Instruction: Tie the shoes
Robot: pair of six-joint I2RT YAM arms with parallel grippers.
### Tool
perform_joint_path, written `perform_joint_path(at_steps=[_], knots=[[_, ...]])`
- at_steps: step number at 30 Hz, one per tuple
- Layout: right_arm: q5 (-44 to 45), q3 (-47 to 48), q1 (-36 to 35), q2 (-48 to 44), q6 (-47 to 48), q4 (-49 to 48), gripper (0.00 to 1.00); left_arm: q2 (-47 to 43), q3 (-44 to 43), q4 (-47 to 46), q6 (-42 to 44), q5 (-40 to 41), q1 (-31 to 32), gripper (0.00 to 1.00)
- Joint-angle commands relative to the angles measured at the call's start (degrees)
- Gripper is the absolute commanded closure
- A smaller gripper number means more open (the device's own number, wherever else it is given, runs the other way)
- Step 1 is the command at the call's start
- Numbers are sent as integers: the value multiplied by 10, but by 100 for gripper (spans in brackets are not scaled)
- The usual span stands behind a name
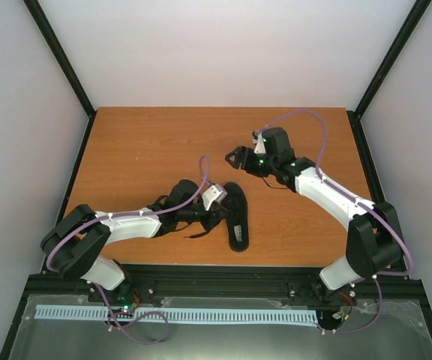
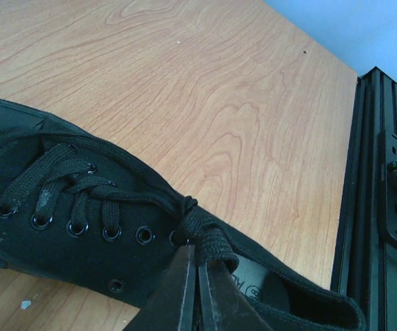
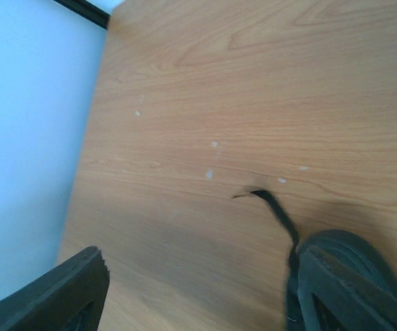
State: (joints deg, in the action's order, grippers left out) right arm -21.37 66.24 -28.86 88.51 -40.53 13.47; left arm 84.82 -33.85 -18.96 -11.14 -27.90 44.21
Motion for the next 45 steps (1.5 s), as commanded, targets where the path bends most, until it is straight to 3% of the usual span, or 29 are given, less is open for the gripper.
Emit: perform_joint_path(at_steps=[1,5,10,13,23,28,45], knots=[[20,-95,40,-56,-1,-8,21,-14,-2,-21,12,-4,6,99],[6,-185,51,-113,45,-52,18,-15,-5,-18,4,-4,6,99],[-137,-278,45,-153,117,-133,20,-12,-9,-16,-2,-9,6,99],[-167,-309,29,-169,137,-150,23,-10,-10,-15,-2,-10,6,99],[-188,-300,-10,-144,175,-159,49,-9,-11,-12,-1,-10,6,99],[-200,-297,-19,-122,190,-150,52,-7,-12,-14,-3,-12,6,99],[-211,-296,-29,-103,199,-163,78,0,-14,-14,-2,-13,6,99]])
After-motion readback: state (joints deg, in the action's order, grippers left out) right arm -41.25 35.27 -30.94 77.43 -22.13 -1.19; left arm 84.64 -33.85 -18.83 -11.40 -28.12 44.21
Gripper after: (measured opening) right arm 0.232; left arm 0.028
